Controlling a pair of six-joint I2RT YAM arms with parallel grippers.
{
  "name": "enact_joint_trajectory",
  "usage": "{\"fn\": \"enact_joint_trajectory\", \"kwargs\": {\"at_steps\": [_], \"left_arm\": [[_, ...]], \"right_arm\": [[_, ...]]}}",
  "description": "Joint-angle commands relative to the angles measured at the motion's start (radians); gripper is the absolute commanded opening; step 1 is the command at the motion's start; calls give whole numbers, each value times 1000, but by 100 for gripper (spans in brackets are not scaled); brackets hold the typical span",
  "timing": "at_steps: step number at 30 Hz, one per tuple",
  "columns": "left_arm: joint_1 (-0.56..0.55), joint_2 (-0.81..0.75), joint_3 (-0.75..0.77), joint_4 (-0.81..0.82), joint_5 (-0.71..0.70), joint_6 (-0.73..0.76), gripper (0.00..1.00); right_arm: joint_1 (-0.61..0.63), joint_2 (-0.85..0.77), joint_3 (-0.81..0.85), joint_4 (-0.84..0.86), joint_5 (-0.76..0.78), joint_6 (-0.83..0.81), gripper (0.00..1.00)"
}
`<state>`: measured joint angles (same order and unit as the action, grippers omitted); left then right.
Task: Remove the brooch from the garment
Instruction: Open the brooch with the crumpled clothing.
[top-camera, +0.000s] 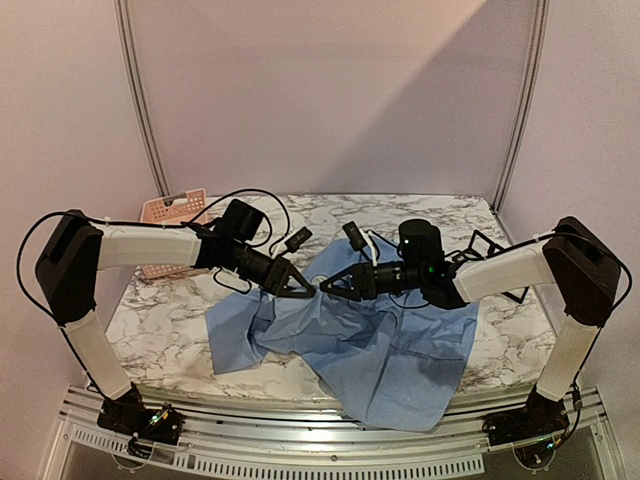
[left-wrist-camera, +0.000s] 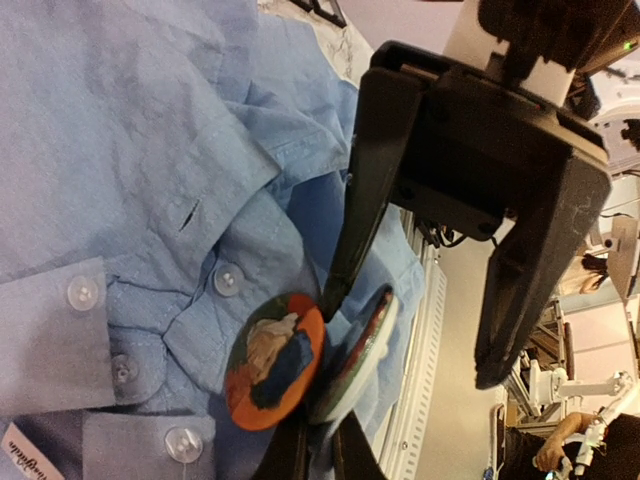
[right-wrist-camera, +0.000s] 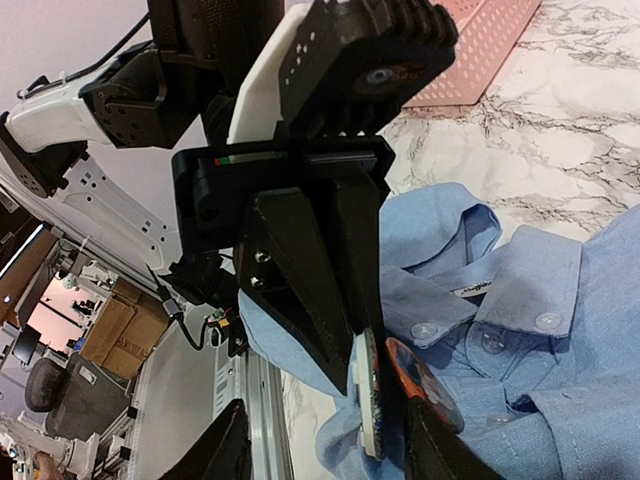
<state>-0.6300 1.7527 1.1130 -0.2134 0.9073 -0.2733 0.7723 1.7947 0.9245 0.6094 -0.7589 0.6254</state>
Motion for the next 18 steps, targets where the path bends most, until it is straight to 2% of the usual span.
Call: {"fn": "enact_joint_trajectory", "kwargs": {"at_steps": [1, 3, 12, 18], "left_arm": [[-11, 7, 18, 11, 3, 14, 0], [-11, 5, 18, 11, 3, 13, 0], [-14, -2, 16, 14, 3, 12, 0], [-14, -4, 18, 14, 3, 10, 0]], "right_arm": [[5, -1, 12, -31, 15, -16, 51], [6, 4, 16, -33, 23, -16, 50], [7, 32, 46, -57, 34, -9, 29], [7, 41, 51, -60, 28, -7, 19]]}}
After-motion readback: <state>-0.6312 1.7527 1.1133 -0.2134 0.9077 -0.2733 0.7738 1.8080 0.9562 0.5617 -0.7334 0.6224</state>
